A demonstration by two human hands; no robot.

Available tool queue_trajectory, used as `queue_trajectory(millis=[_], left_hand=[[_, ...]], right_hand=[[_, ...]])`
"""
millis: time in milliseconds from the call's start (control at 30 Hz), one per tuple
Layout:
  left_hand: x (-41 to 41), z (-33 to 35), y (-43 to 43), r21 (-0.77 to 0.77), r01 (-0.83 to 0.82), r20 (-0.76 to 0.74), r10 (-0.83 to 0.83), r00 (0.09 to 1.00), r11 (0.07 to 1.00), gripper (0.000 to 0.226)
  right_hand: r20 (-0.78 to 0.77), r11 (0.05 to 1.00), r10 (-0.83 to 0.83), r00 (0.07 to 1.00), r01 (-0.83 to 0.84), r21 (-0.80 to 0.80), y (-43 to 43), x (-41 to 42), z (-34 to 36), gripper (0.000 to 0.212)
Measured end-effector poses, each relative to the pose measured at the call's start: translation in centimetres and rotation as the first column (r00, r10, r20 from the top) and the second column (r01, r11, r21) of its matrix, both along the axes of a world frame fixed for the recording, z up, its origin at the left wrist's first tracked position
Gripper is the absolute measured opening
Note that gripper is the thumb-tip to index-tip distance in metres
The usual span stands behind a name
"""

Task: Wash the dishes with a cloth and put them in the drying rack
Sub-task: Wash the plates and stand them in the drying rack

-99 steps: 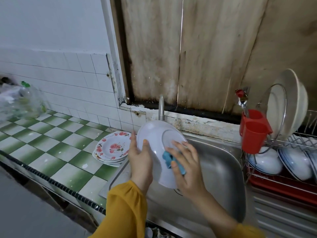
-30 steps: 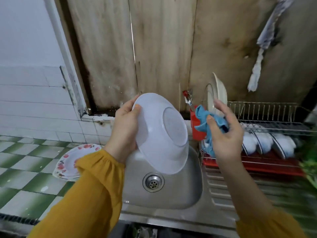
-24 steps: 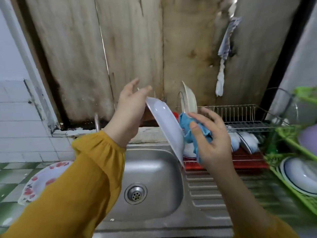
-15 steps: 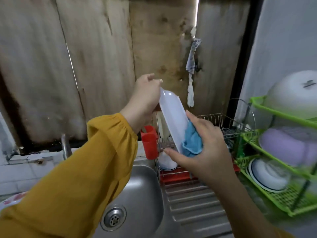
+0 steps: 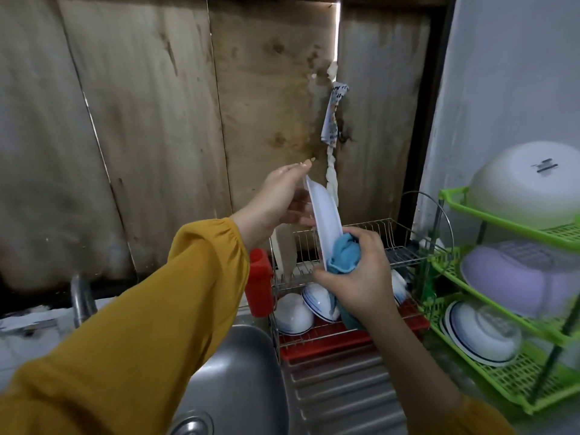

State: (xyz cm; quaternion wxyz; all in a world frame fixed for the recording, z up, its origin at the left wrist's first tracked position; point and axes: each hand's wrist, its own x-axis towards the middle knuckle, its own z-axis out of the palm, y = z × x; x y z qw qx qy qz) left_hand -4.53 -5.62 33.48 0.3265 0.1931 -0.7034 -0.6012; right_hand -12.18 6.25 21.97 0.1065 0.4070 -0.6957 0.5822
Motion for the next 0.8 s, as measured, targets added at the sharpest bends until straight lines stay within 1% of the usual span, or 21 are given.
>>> queue_trajectory(millis=[33,67,100,167,200,267,333,367,400,467,567,633,800], left_hand=[[0.0,-0.2,-0.3,-0.04,-0.021,-0.017,0.021,1.0,0.999,0.051],[0.1,-0.7,-0.9,-0.121,-0.065,-0.038,0.061,0.997,0.991,0.051],[0.2,-1.3,-1.4,-0.234,-0.122,-0.057,0.111,0.992,0.965,0.053],[0.5,-2.8,-2.9,-0.48,-0.21,-0.082,0.195,0.977,0.852,0.056],[0.7,-3.5,-3.8,-0.576,-0.224,-0.075,0.222,0.972,0.786,0.055],[0.9,-4.5,-5.7,-0.717,-0.2,-0.015,0.272,0.962,0.667,0.053],[0.9,-5.2,-7.4,-0.827,-0.135,0.072,0.34,0.937,0.546,0.053],[0.9,-5.5,-8.0,-0.861,-0.088,0.118,0.365,0.924,0.502,0.053],[0.9,-5.8,-8.8,-0.876,-0.044,0.163,0.38,0.91,0.481,0.054],[1.1,-6.5,-9.8,-0.867,-0.001,0.219,0.383,0.897,0.498,0.056],[1.4,-7.1,-10.5,-0.858,-0.009,0.209,0.365,0.907,0.514,0.057],[1.7,-7.4,-10.6,-0.862,-0.012,0.201,0.365,0.909,0.506,0.057],[2.0,-7.8,-10.8,-0.869,-0.009,0.191,0.352,0.916,0.495,0.057]], right_hand=[[0.025,1.0,0.025,0.999,-0.025,-0.019,-0.5,-0.5,0.0,0.068],[0.047,0.998,0.05,0.998,-0.049,-0.033,-1.0,-0.9,0.0,0.068],[0.066,0.997,0.071,0.995,-0.069,-0.042,-1.5,-1.4,0.0,0.069],[0.094,0.994,0.103,0.99,-0.099,-0.052,-2.3,-2.1,-0.1,0.069],[0.105,0.992,0.118,0.987,-0.112,-0.058,-2.7,-2.4,-0.2,0.068],[0.143,0.985,0.157,0.977,-0.146,-0.09,-3.4,-2.9,-0.2,0.066],[0.221,0.971,0.215,0.951,-0.185,-0.15,-4.3,-3.5,-0.3,0.064],[0.264,0.964,0.237,0.935,-0.194,-0.18,-4.7,-3.8,-0.4,0.064],[0.302,0.958,0.255,0.919,-0.199,-0.205,-5.1,-4.0,-0.5,0.066],[0.371,0.946,0.286,0.884,-0.197,-0.259,-5.9,-4.4,-0.6,0.075],[0.411,0.933,0.314,0.856,-0.199,-0.3,-6.9,-5.0,-0.7,0.083],[0.417,0.936,0.317,0.852,-0.209,-0.284,-7.5,-5.2,-0.8,0.082],[0.41,0.956,0.285,0.866,-0.224,-0.192,-8.8,-5.6,-1.8,0.066]])
